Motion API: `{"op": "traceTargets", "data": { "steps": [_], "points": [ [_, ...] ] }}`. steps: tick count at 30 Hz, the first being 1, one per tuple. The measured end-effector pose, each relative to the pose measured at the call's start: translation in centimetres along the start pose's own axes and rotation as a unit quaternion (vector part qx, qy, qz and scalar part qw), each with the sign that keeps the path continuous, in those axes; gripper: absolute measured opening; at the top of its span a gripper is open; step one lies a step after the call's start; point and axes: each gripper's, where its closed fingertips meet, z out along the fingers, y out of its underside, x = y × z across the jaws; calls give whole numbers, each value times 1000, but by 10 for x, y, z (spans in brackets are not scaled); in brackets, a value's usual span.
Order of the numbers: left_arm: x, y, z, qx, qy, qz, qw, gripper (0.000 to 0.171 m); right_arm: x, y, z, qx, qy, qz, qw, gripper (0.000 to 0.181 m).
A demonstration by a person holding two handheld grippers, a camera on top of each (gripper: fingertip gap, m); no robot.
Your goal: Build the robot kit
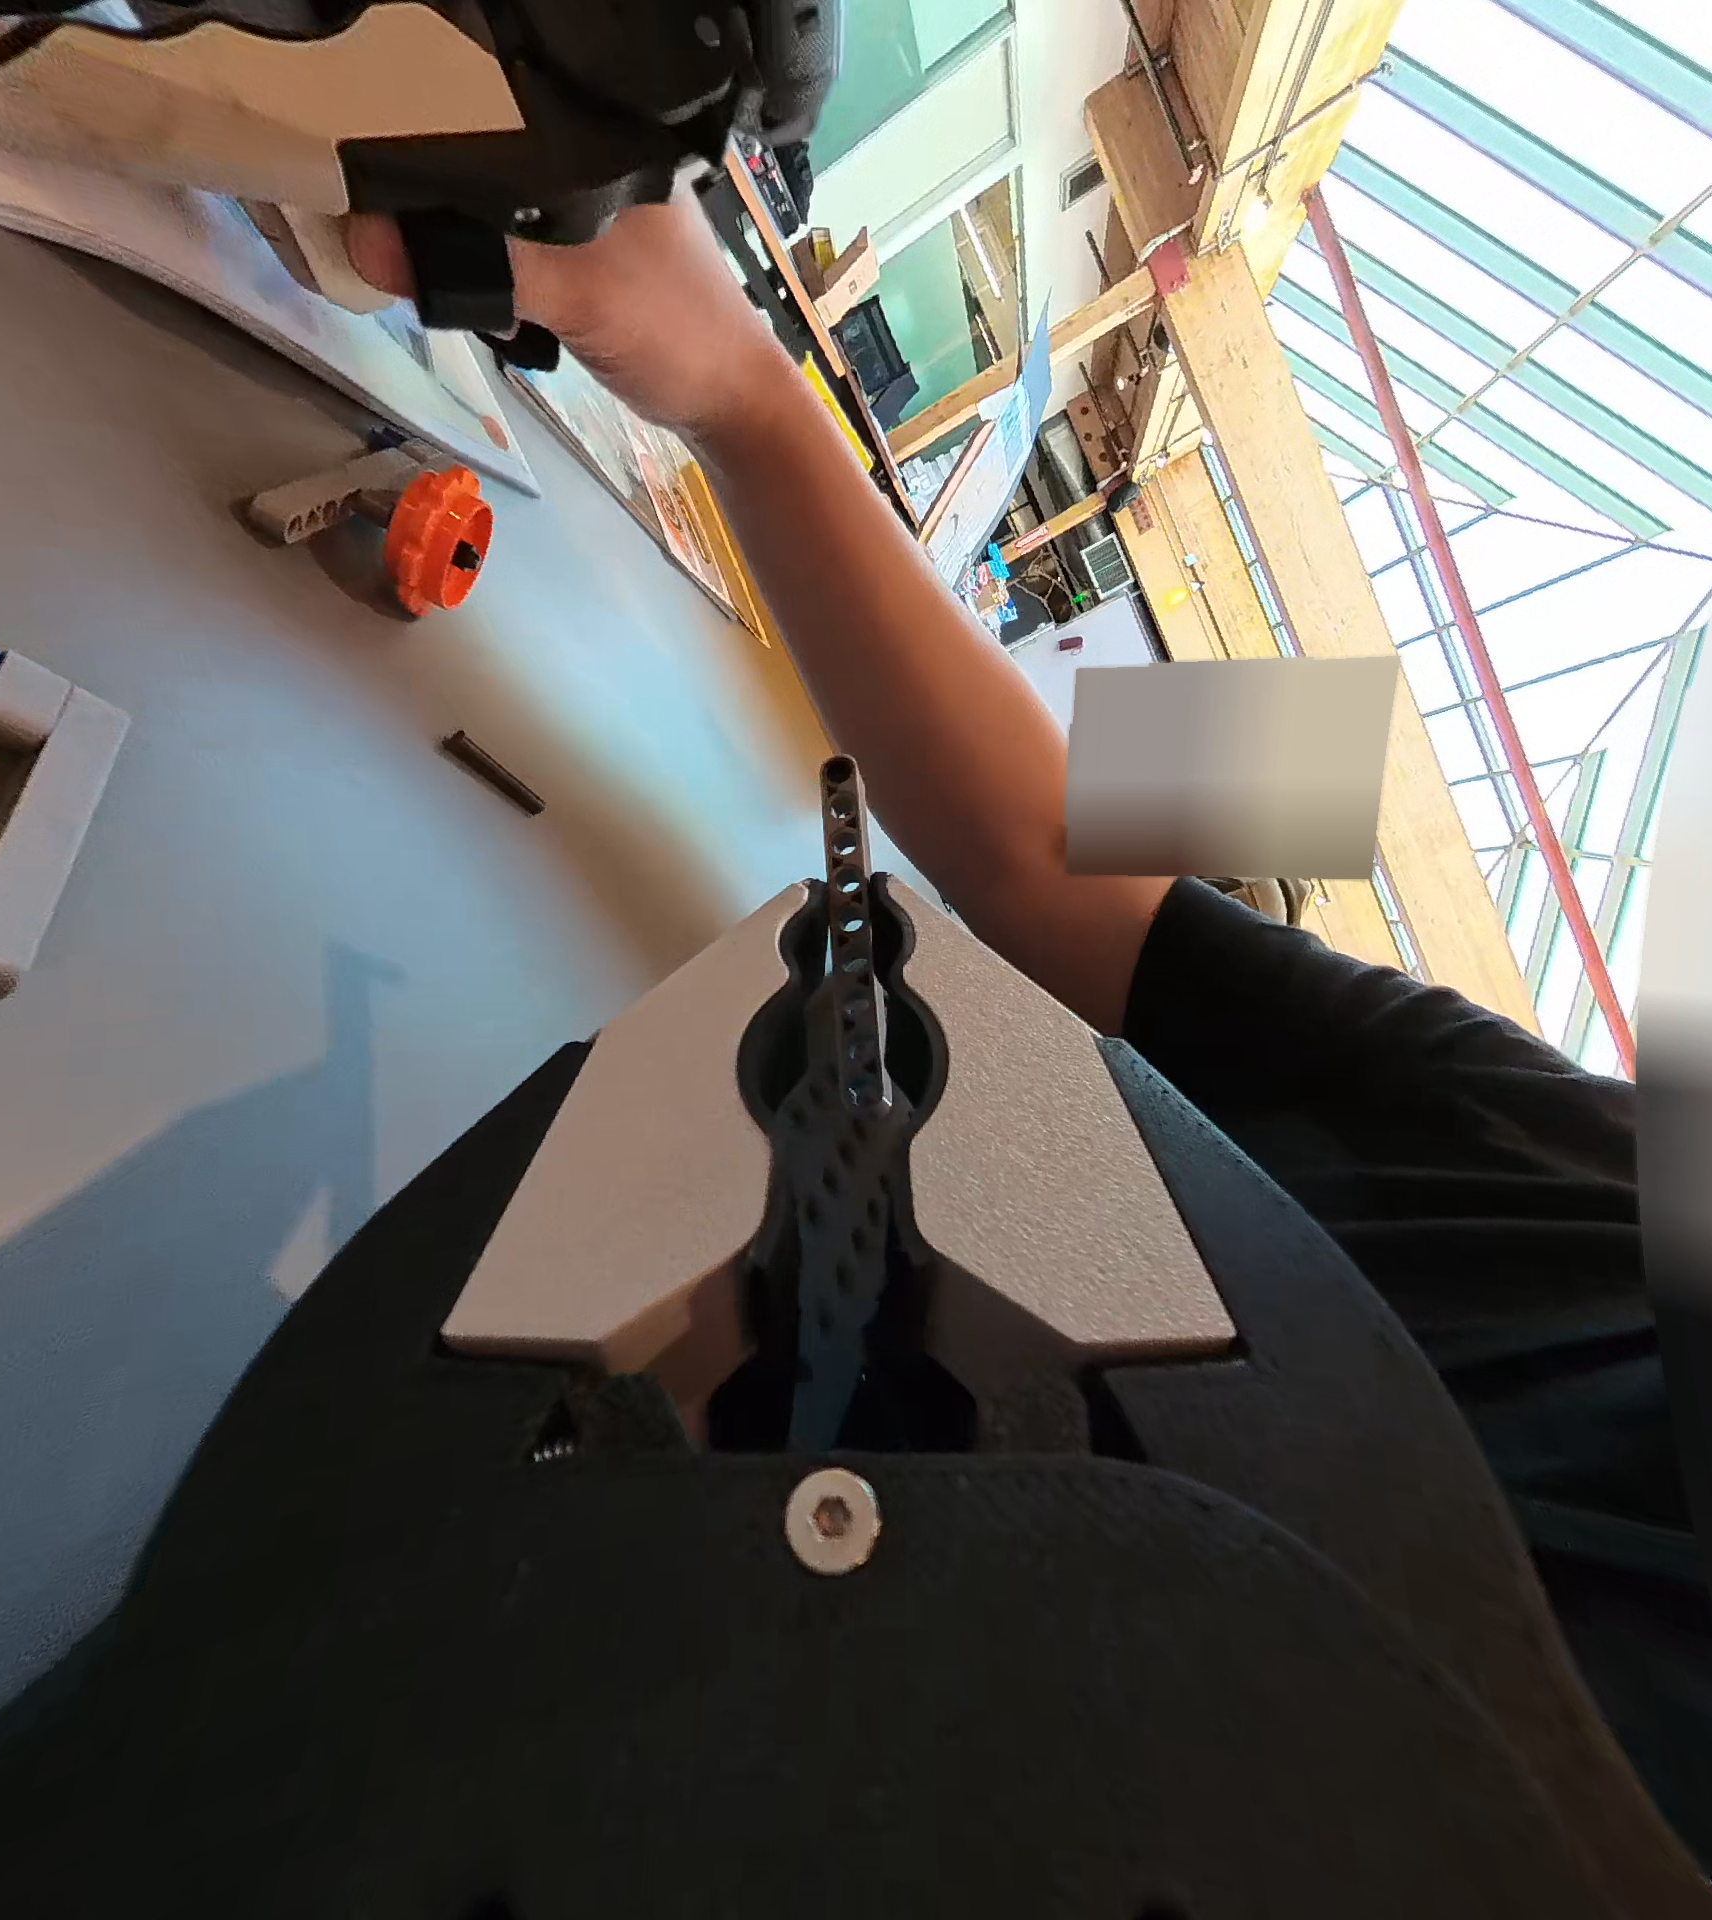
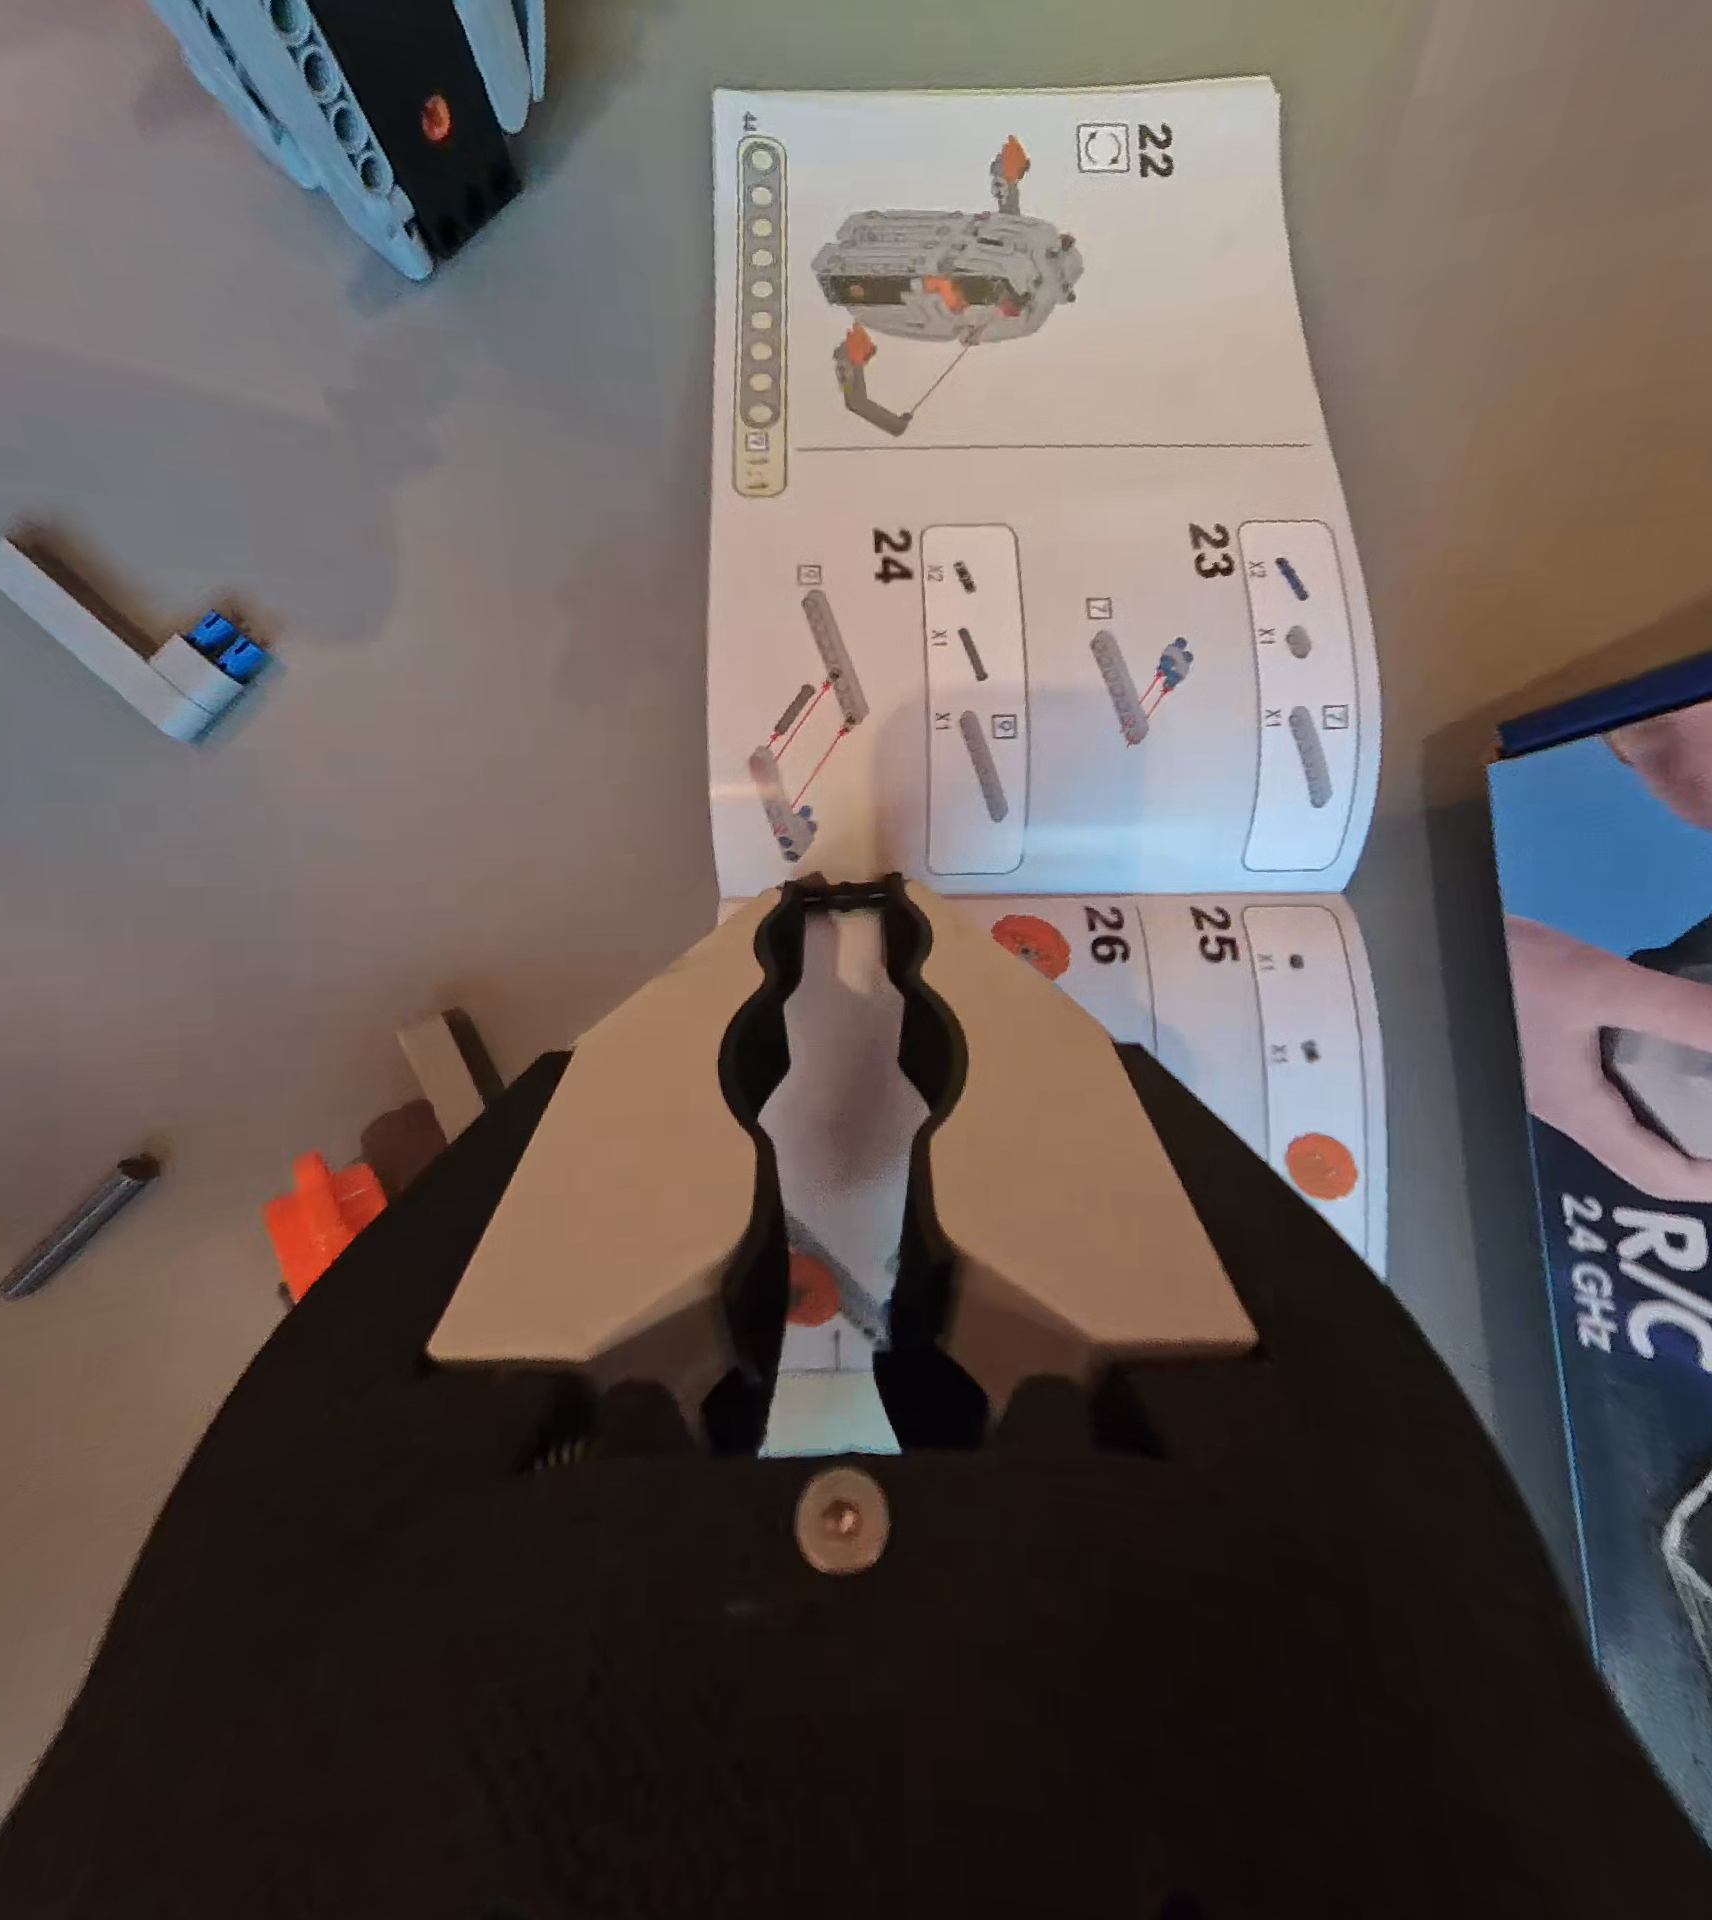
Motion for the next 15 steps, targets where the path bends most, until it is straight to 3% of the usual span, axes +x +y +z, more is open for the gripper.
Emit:
{"op": "traceTargets", "data": {
  "steps": [3,9,12,15],
  "points": [
    [0,3,4,-4,3,-3,1000,6,-28,1,-22,-1,9,16,1000,14],
    [-20,16,12,-29,-70,18,997,6,-138,20,-89,109,55,73,990,14],
    [-11,7,30,-3,-39,10,999,6,-169,16,-108,184,107,45,976,14],
    [-2,-2,47,21,-13,8,1000,6,-178,24,-111,167,161,9,973,13]
  ]
}}
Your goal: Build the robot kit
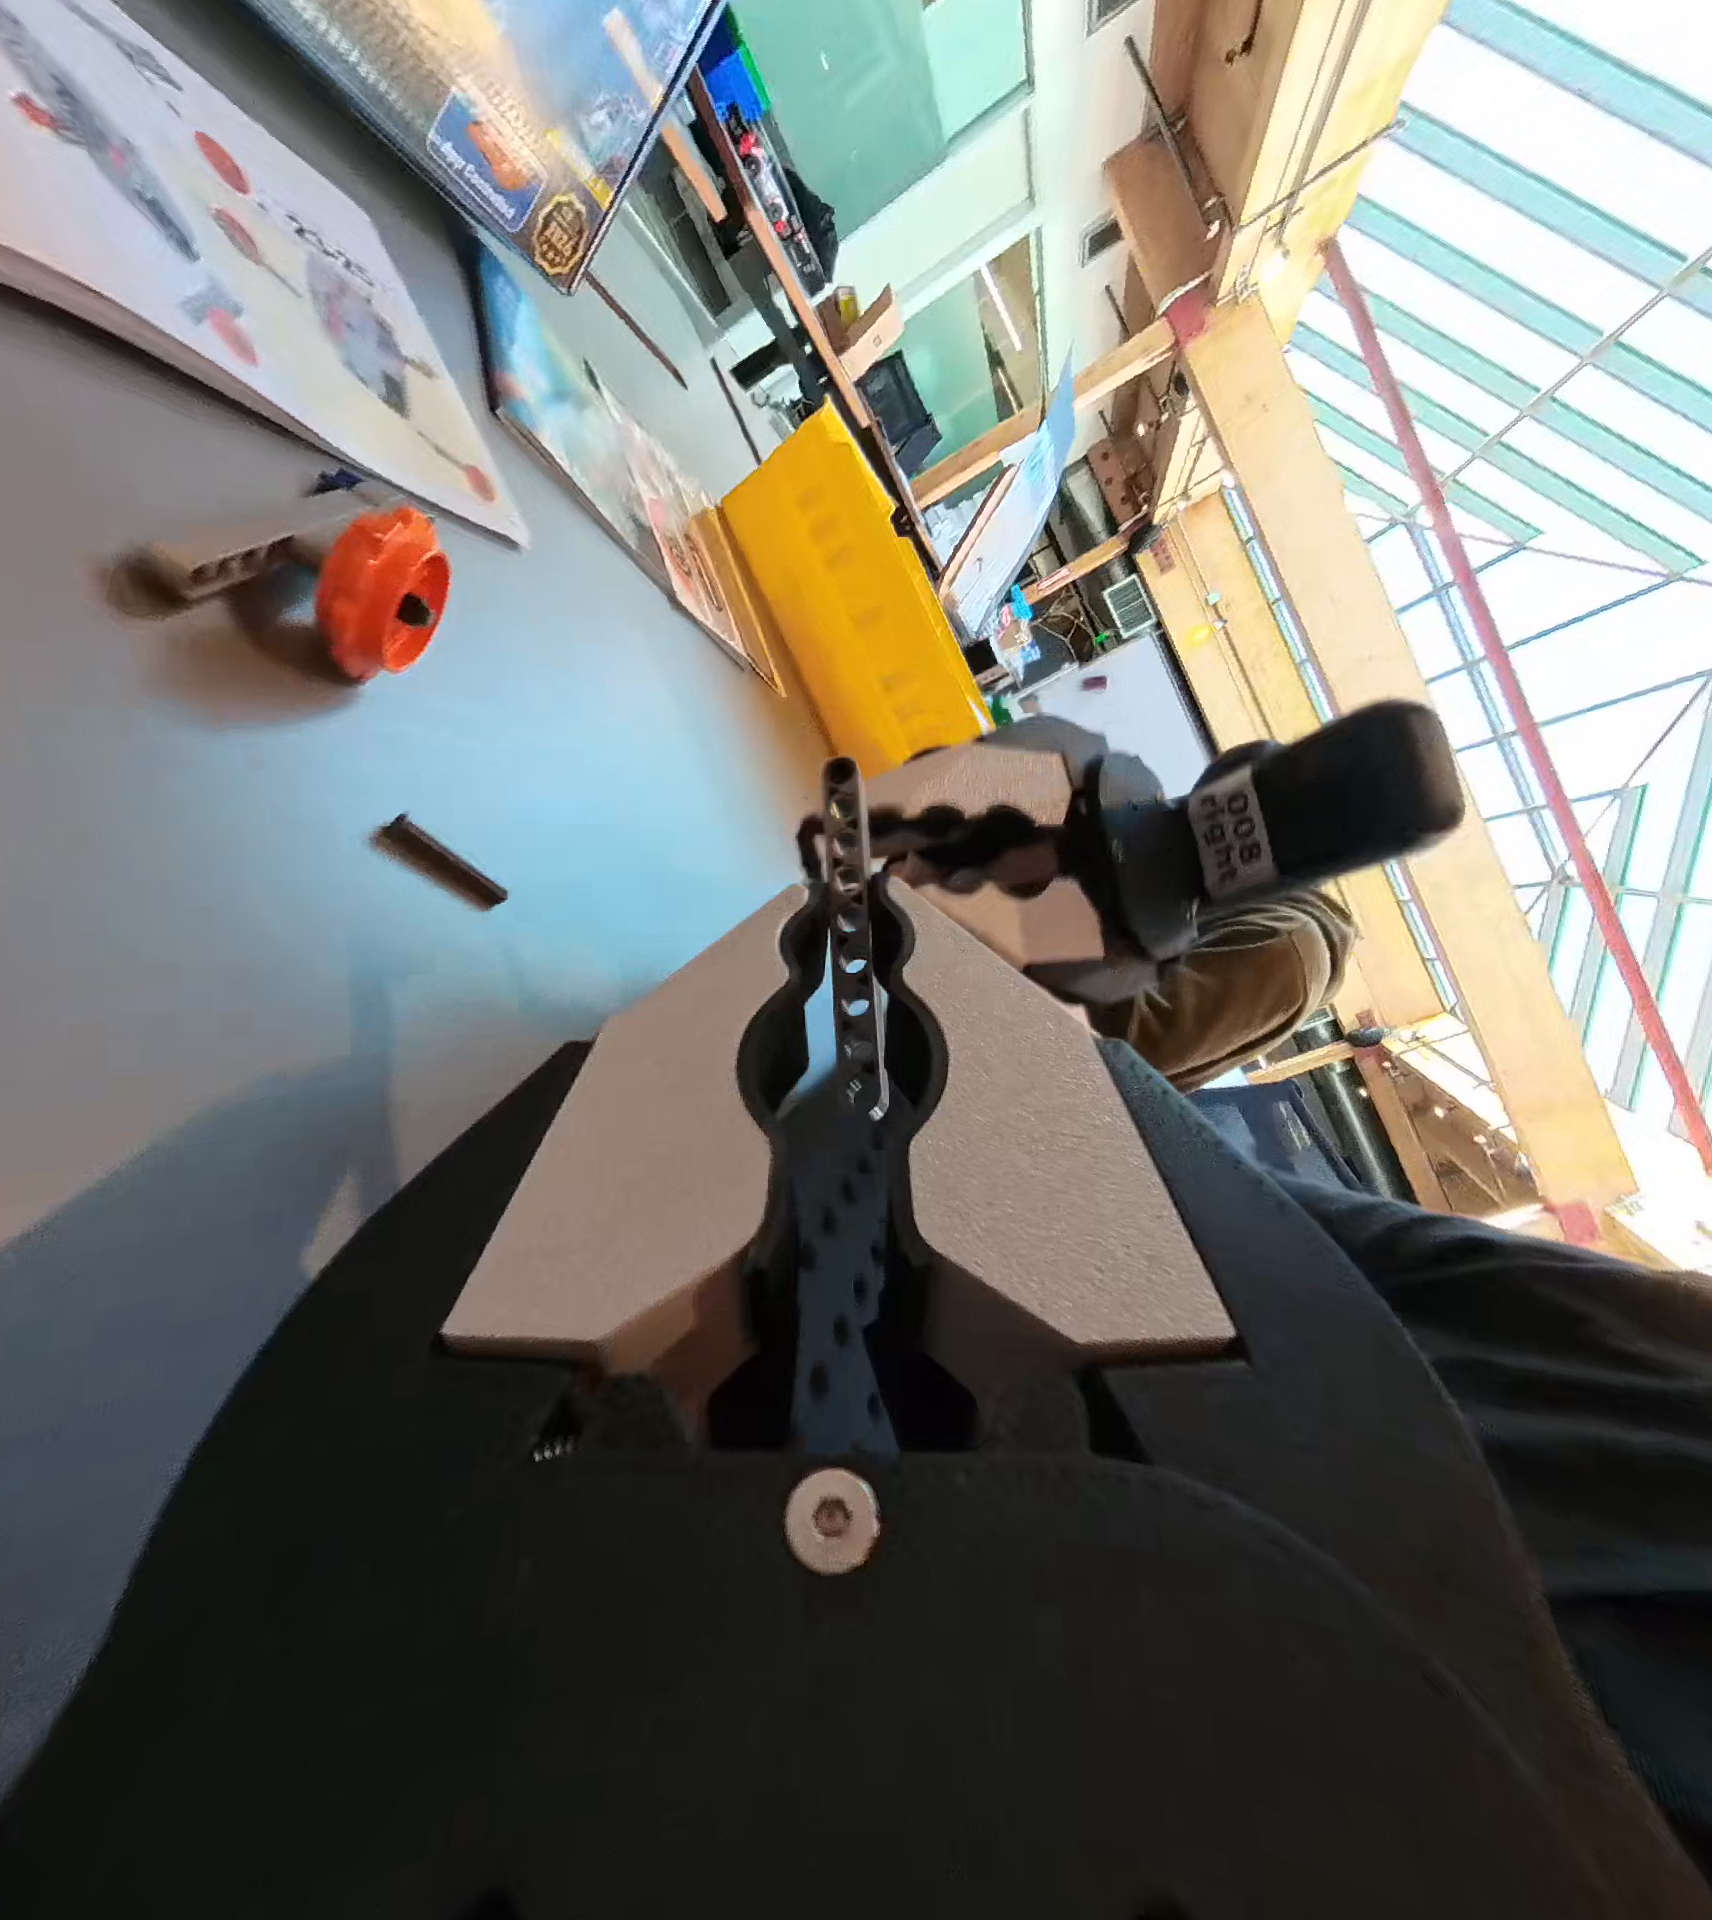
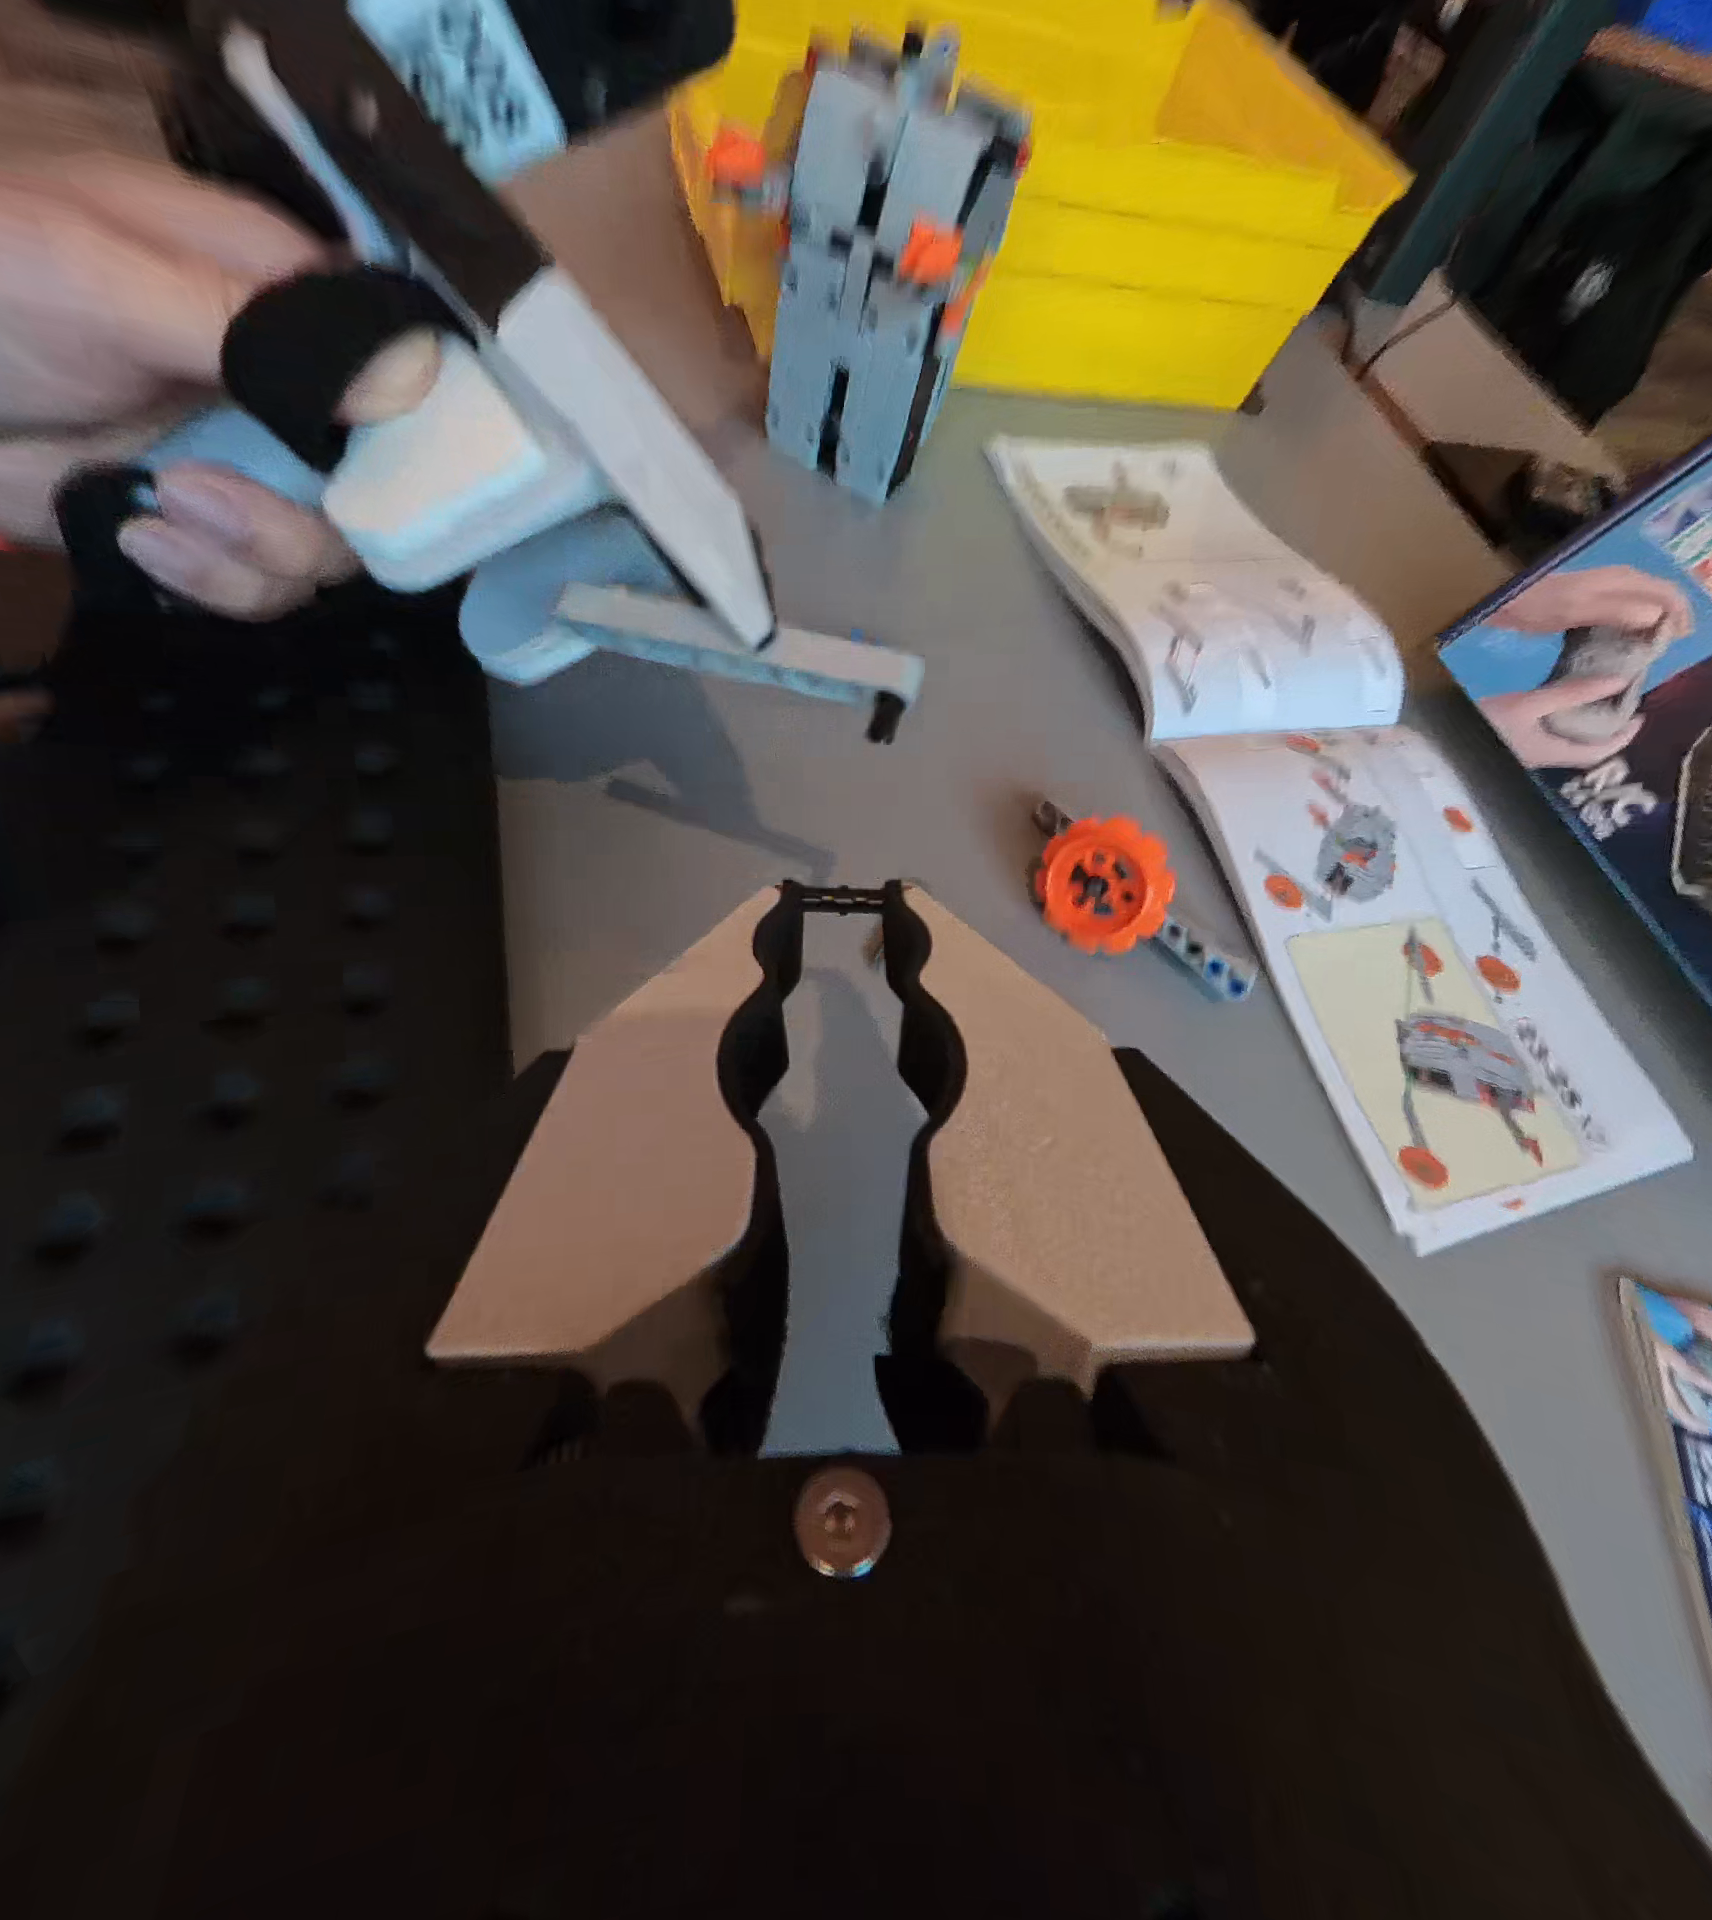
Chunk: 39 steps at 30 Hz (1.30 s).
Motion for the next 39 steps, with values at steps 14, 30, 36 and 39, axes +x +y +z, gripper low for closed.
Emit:
{"op": "traceTargets", "data": {
  "steps": [14,30,36,39],
  "points": [
    [3,20,-4,-18,-13,1,1000,6,-29,71,8,-160,-179,-83,967,15],
    [14,19,-14,-38,26,2,999,6,-26,63,-2,-143,-8,262,954,26],
    [23,18,-15,-41,34,15,998,6,-24,68,6,-178,54,270,945,25],
    [24,20,-14,-45,37,15,998,6,-25,70,13,-193,65,254,946,18]
  ]
}}
